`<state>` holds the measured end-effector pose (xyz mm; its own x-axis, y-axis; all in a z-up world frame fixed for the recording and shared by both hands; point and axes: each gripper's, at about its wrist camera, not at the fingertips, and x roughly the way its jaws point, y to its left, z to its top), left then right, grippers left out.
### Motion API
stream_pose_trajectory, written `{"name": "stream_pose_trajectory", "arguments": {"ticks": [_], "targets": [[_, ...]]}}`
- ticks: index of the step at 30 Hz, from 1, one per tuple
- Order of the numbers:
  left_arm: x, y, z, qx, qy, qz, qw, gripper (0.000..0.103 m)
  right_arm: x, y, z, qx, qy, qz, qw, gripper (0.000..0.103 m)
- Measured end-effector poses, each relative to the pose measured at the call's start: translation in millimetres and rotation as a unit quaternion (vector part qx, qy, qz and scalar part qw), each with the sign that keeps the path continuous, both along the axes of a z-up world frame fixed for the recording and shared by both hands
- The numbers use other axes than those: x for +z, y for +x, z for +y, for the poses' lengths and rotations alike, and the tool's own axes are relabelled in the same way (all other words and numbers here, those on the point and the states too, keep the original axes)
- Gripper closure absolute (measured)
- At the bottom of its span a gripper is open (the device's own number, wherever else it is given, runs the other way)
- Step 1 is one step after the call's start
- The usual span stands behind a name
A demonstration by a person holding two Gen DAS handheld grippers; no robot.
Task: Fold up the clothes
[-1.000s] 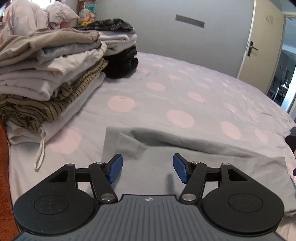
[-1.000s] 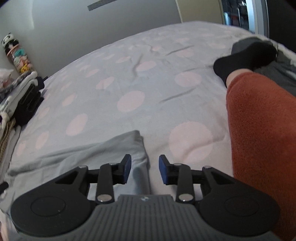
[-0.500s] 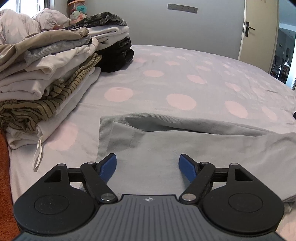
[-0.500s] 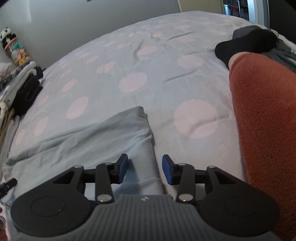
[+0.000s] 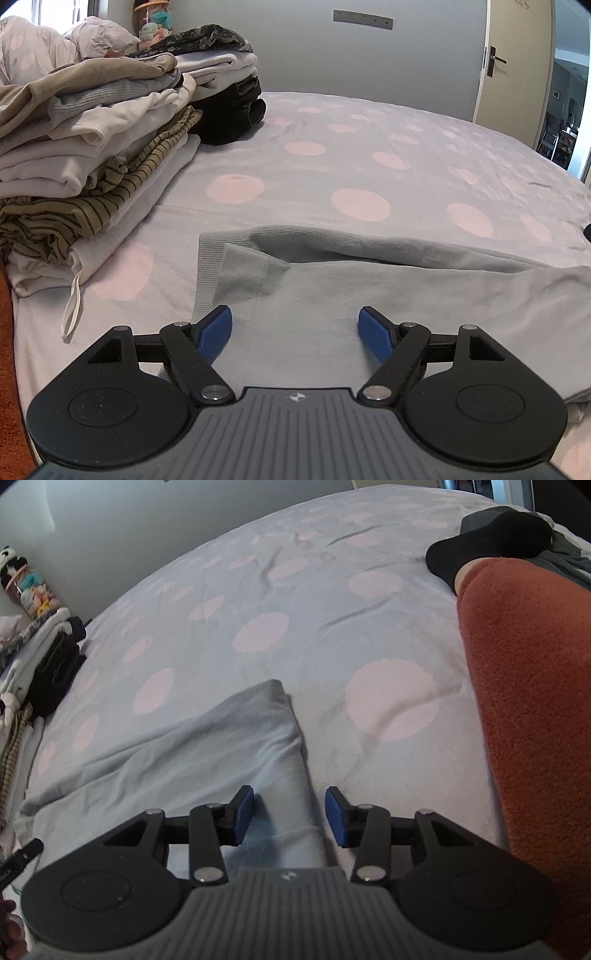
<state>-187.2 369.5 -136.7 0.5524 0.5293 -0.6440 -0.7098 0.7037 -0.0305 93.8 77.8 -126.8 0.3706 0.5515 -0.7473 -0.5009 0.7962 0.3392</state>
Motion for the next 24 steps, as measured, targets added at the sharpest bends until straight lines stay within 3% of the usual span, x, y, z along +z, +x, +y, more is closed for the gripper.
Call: {"name": "stream_pose_trajectory", "arguments": {"ticks": [4,6,13,19,24], "targets": [[1,0,1,-0.001,-0.004,-0.002,1.0,0.013,0,-4,6,0.02,-0.007,-0.014,1.0,0.069],[1,-2,3,-0.003,-0.007,-0.003,1.0,0.013,2,-6,8,0.029,-0.005,-0.02,0.999,0.087],[11,-13,16,0.015,-0.042,-0.036,0.9984,0.014,18,-4,4,0.029,0.021,-0.013,0.999,0.09],[25,-33,34,0.039,-0.078,-0.076,0.9933,0.014,62,-11,8,0.019,0.086,0.024,0.996,0.091],[30,-47,47,0.058,-0.106,-0.093,0.9882,0.014,99,-31,36,0.036,0.116,0.047,0.992,0.091]]}}
